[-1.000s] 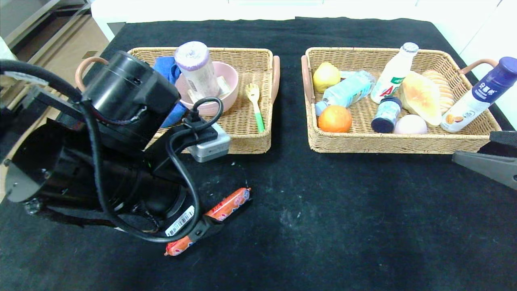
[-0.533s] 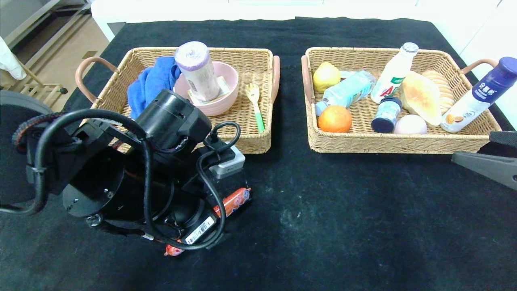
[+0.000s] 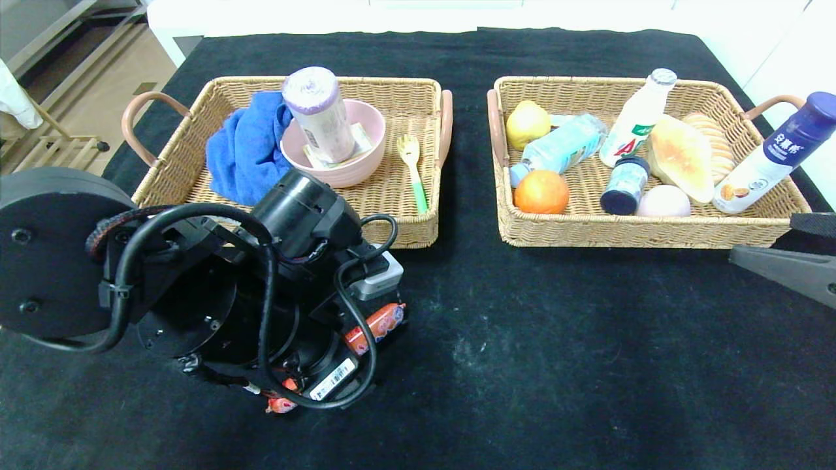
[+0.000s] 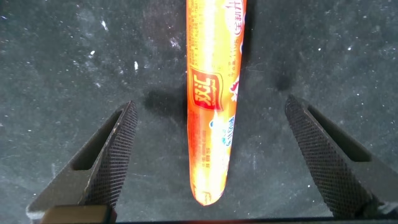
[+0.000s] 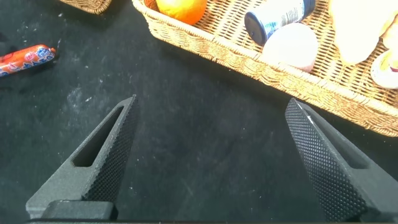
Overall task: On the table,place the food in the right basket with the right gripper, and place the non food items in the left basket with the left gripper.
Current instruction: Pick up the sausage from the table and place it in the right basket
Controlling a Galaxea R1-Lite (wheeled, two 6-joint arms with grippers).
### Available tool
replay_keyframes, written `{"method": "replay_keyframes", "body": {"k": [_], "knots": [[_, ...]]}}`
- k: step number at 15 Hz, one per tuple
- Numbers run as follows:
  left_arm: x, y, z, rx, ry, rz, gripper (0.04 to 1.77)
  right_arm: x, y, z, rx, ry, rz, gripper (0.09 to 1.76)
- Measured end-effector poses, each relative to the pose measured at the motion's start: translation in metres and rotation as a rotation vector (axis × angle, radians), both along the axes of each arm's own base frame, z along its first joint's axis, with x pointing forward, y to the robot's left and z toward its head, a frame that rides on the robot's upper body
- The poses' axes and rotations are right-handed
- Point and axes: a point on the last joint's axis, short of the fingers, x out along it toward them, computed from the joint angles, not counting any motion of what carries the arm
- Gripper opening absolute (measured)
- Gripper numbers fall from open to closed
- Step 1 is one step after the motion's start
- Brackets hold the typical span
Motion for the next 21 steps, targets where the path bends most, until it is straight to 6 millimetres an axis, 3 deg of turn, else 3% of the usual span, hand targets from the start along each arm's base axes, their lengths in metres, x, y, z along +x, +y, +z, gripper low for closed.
{"method": "replay_keyframes", "body": {"k": [13, 17, 21], "knots": [[-0.0044, -0.0009, -0.0084, 0.050, 0.003, 0.011, 1.72, 0.0001, 0.0000, -0.0003, 0.000, 0.001, 0.001, 1.71], [-0.0046, -0.0007, -0.0088, 0.049, 0.007, 0.010, 1.10, 0.0009, 0.0002, -0.0008, -0.001, 0.004, 0.001, 1.71], [-0.0047, -0.0008, -0.0087, 0.045, 0.006, 0.014, 0.61, 0.0011, 0.0002, -0.0009, 0.000, 0.005, 0.001, 1.71]]}}
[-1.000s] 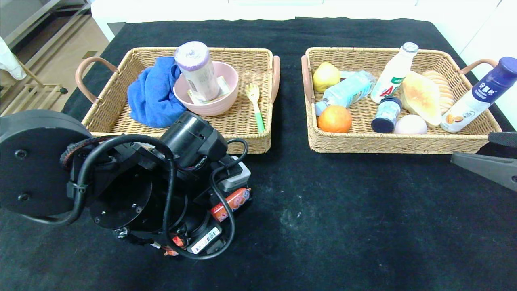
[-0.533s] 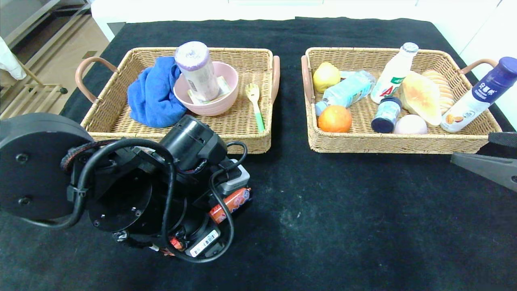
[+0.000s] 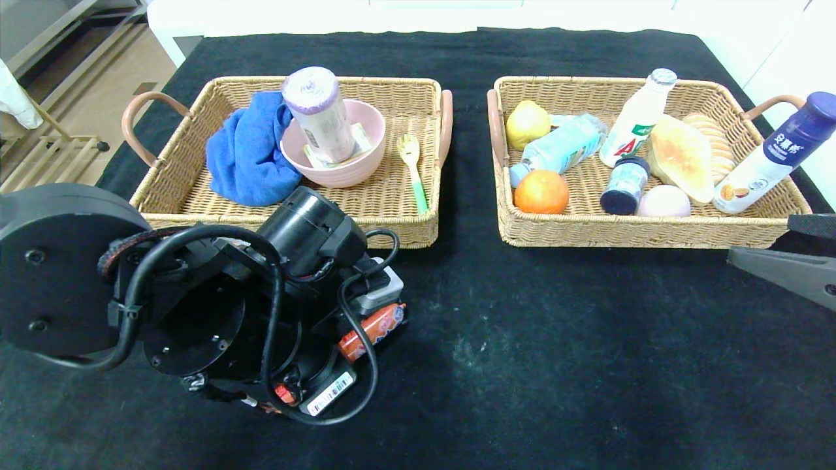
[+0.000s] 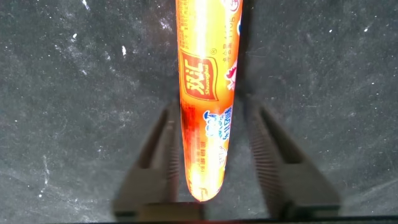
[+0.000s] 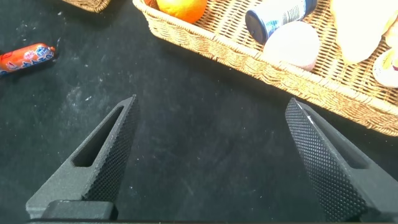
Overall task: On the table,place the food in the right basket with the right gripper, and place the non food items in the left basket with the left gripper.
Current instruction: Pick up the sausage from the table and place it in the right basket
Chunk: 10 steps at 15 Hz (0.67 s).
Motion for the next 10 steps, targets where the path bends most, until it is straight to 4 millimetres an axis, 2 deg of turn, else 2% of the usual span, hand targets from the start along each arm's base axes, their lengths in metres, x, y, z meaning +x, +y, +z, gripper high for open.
{"method": "replay_keyframes", "body": {"k": [1, 10], "knots": [[0.0000, 0.0000, 0.0000, -0.001, 0.000, 0.001, 0.35, 0.0000, 0.0000, 0.0000, 0.000, 0.000, 0.000, 1.71], [-0.0012, 0.0006, -0.0006, -0.002, 0.004, -0.001, 0.35, 0.0001, 0.0002, -0.0005, -0.001, 0.002, 0.002, 1.71]]}}
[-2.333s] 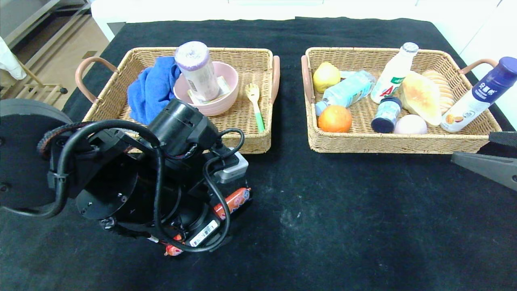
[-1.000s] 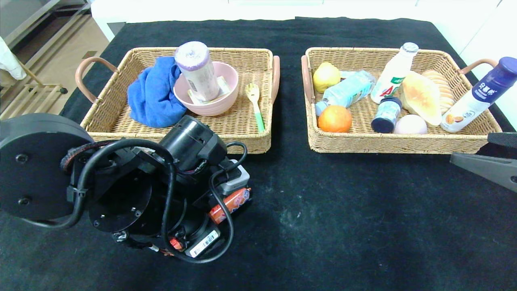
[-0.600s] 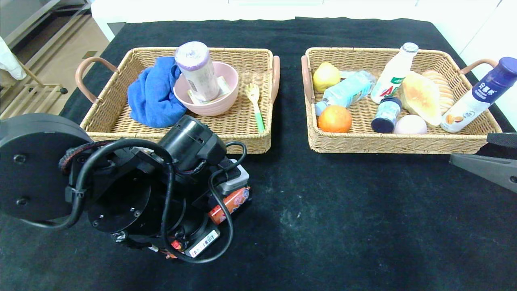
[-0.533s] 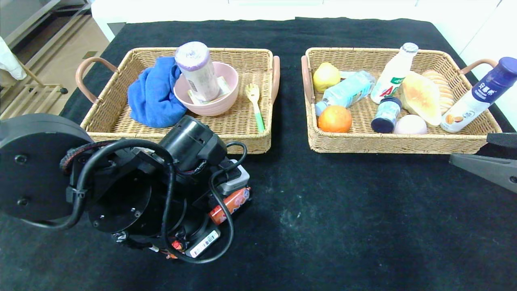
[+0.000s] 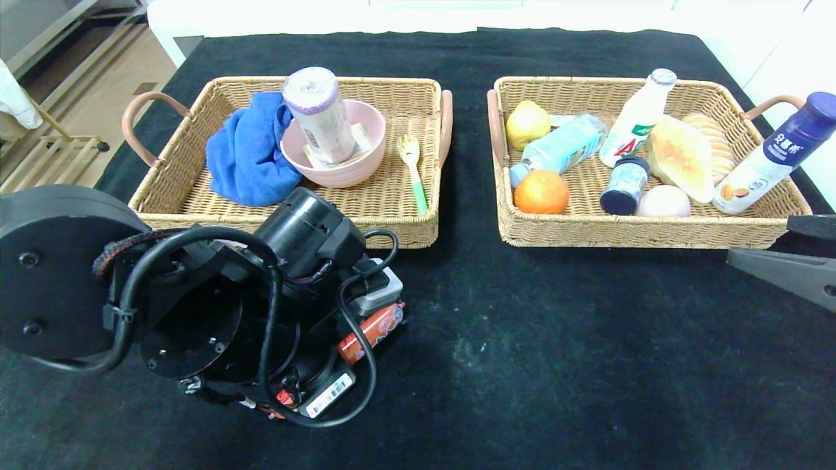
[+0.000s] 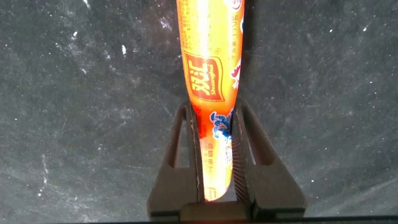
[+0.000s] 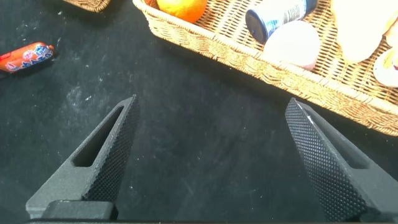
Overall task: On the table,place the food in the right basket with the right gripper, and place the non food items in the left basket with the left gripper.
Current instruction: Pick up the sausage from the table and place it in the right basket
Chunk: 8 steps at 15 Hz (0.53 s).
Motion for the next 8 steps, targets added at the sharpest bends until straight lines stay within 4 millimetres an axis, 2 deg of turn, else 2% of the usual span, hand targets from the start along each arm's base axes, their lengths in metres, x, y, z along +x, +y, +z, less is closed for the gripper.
{"method": "replay_keyframes", "body": {"k": [8], "knots": [[-0.0027, 0.0011, 0.0077, -0.047, -0.005, -0.004, 0.35, 0.0002, 0.0001, -0.0002, 0.000, 0.001, 0.000, 1.71]]}}
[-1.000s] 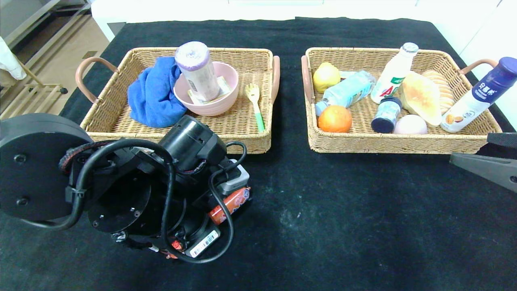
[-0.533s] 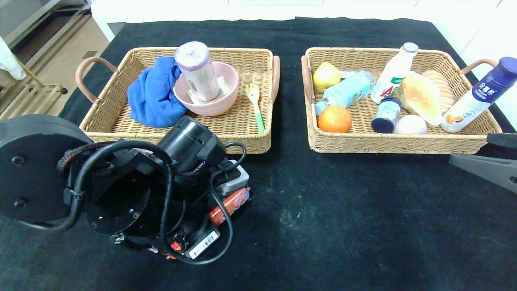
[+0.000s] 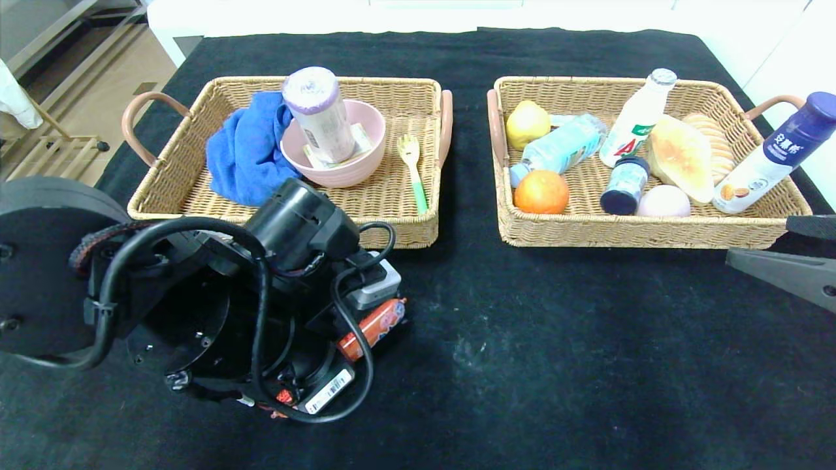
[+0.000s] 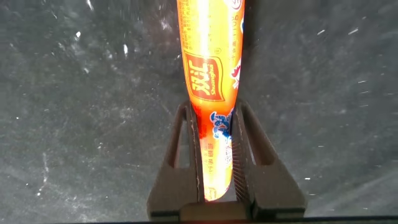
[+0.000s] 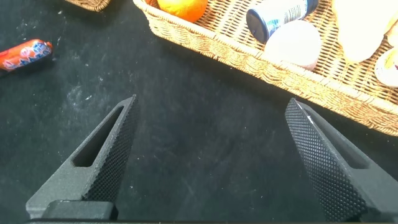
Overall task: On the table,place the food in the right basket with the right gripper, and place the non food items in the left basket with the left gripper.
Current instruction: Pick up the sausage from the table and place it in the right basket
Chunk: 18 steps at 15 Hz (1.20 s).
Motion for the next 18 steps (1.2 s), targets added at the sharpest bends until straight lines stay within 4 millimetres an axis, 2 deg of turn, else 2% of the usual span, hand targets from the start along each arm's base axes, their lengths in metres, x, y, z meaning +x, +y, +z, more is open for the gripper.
{"method": "replay_keyframes", "body": {"k": [4, 9, 14, 18], "knots": [[-0.003, -0.006, 0.020, -0.152, -0.002, 0.000, 0.35, -0.001, 0.000, 0.001, 0.001, -0.003, 0.000, 1.71], [-0.005, -0.026, 0.049, -0.358, -0.012, 0.000, 0.35, -0.002, 0.000, 0.002, 0.002, -0.008, 0.000, 1.71], [0.007, -0.048, 0.067, -0.562, -0.143, -0.007, 0.35, -0.002, 0.000, 0.001, 0.002, -0.007, -0.001, 1.71], [0.015, -0.062, 0.075, -0.653, -0.226, -0.030, 0.35, -0.002, 0.000, 0.002, 0.002, -0.008, -0.001, 1.71]]}}
